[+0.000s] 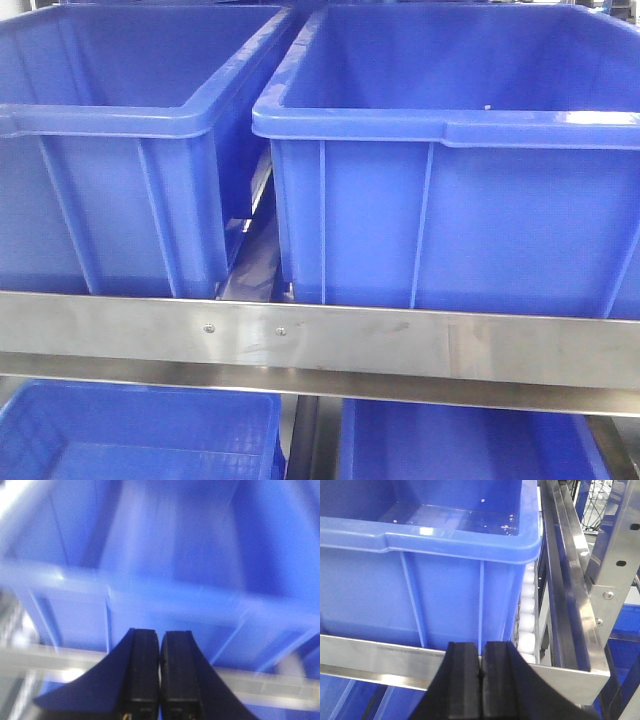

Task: Sort and place red and blue blocks on shelf

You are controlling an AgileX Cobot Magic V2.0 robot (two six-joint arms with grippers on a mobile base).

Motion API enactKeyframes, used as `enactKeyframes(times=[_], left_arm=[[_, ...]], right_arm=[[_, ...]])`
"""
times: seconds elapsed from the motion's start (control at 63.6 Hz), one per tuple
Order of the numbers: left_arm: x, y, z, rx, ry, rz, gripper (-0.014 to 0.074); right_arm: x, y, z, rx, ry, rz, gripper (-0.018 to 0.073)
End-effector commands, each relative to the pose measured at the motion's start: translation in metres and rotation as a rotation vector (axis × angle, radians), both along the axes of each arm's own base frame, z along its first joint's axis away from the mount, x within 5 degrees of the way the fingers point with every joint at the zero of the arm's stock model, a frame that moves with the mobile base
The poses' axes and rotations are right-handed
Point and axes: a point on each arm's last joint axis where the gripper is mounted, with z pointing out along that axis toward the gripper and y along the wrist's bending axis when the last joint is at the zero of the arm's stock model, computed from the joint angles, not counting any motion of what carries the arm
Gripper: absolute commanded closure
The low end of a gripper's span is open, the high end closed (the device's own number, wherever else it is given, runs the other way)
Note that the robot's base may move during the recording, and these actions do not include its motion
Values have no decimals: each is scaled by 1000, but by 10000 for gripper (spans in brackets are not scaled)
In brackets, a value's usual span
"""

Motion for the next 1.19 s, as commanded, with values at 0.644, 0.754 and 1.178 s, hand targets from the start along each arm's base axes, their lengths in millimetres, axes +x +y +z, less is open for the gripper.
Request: enactKeyframes(times=[0.644,0.754,1.178], left_arm=[[-57,15,-89,-95,-254,65,472],[-56,14,-95,-97,-251,61,472],[-56,14,-101,-99,-233,60,472]], right_arm=[[0,0,9,-7,-110,3,505],[0,0,9,-7,-110,3,505],[0,0,9,-7,-110,3,505]])
